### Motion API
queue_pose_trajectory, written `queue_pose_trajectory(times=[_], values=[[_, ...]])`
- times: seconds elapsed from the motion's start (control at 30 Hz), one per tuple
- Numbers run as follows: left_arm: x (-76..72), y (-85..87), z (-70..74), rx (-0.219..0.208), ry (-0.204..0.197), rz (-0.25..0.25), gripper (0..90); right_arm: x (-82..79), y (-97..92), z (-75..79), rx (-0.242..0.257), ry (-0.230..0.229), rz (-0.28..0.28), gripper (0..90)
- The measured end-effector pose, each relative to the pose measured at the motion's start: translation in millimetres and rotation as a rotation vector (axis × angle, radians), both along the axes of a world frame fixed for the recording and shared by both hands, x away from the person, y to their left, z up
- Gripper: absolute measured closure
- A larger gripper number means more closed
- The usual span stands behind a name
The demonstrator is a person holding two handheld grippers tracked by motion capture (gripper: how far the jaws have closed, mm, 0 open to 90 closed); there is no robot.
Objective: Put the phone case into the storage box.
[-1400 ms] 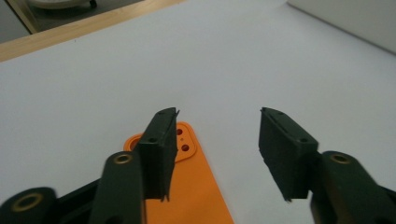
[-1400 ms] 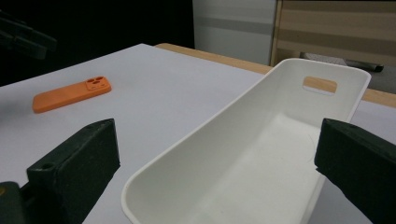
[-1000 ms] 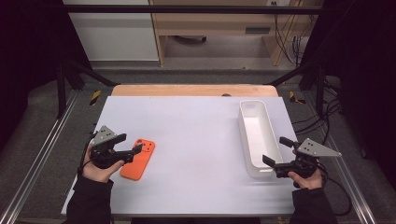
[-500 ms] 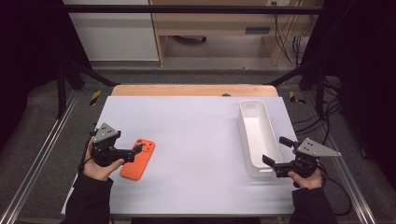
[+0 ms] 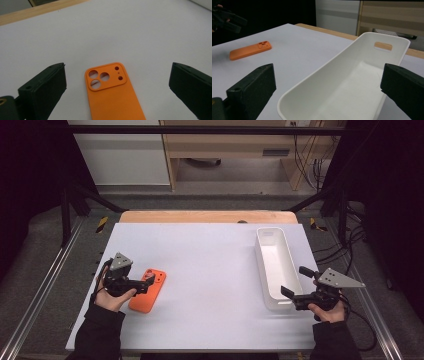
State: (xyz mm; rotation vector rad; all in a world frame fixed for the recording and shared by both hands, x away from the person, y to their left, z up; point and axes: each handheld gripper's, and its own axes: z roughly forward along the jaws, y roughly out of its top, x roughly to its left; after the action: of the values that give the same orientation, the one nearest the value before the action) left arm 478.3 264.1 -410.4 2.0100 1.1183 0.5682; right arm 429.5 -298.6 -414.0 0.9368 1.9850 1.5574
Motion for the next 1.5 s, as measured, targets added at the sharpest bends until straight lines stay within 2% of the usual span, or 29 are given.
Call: queue_pose_trajectory(times=[0.37, 0.87, 1.17, 1.33, 1.5], values=[[5.2, -6.2, -16.7, 0.037, 0.052, -0.019, 0.7, -0.5, 0.1, 0.3, 0.000, 0.000, 0.000, 0.4], [11.3, -10.3, -36.7, 0.063, 0.118, -0.021, 0.3, -0.2, 0.5, 0.1, -0.004, -0.001, 0.002, 0.4], [14.4, -9.5, -44.2, 0.063, 0.154, -0.004, 0.1, -0.4, 0.7, 0.2, -0.004, -0.001, 0.003, 0.4], [16.1, -10.9, -49.1, 0.082, 0.179, -0.003, 0.1, -0.2, 1.0, 0.2, -0.003, -0.002, 0.004, 0.4], [17.3, -10.6, -53.2, 0.083, 0.198, 0.005, 0.1, -0.5, 1.6, 0.3, -0.002, 0.000, 0.005, 0.4]])
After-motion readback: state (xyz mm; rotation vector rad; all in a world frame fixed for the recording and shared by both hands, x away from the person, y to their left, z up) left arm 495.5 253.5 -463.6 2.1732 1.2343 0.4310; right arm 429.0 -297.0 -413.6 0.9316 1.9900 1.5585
